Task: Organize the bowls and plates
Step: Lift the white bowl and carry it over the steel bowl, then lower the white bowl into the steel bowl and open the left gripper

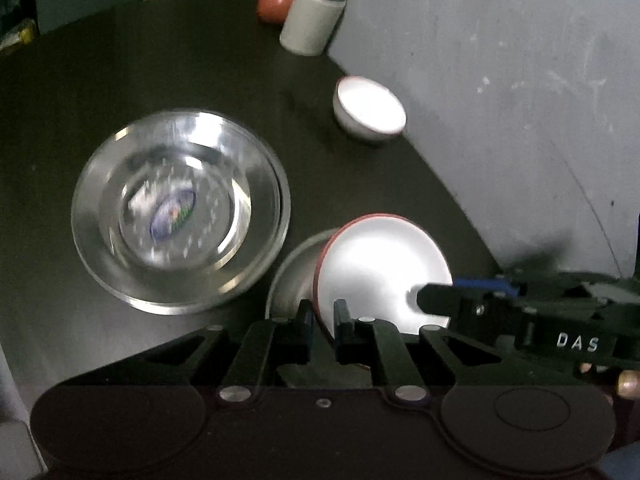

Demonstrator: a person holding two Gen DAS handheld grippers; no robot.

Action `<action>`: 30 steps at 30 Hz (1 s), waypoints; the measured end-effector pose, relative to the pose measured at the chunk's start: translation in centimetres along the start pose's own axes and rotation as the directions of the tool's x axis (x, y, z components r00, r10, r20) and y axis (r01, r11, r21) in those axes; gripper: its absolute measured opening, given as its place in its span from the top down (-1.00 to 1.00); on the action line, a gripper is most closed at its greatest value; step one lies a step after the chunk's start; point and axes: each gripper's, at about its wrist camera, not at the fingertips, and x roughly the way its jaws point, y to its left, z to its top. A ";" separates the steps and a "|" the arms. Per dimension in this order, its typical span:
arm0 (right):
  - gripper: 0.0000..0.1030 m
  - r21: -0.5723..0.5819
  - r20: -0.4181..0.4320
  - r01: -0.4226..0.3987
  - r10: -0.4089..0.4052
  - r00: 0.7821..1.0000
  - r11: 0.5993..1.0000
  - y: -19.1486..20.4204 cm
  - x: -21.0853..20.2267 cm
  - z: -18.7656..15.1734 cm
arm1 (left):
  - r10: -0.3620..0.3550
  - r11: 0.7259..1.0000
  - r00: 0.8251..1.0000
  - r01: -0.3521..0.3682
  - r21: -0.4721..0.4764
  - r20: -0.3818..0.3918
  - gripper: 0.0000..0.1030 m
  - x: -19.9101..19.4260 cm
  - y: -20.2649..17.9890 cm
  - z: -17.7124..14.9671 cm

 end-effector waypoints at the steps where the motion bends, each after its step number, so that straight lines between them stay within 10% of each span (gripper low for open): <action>1: 0.59 -0.006 -0.008 0.001 -0.001 1.000 1.000 0.1 0.0 -0.1 | 0.003 1.000 1.000 -0.003 -0.002 -0.009 0.79 0.1 0.0 -0.1; 30: 0.42 -0.032 -0.113 0.000 -0.004 0.994 0.999 0.0 1.5 -0.3 | 0.054 0.998 0.991 -0.055 -0.008 -0.124 0.76 1.6 -0.1 -0.5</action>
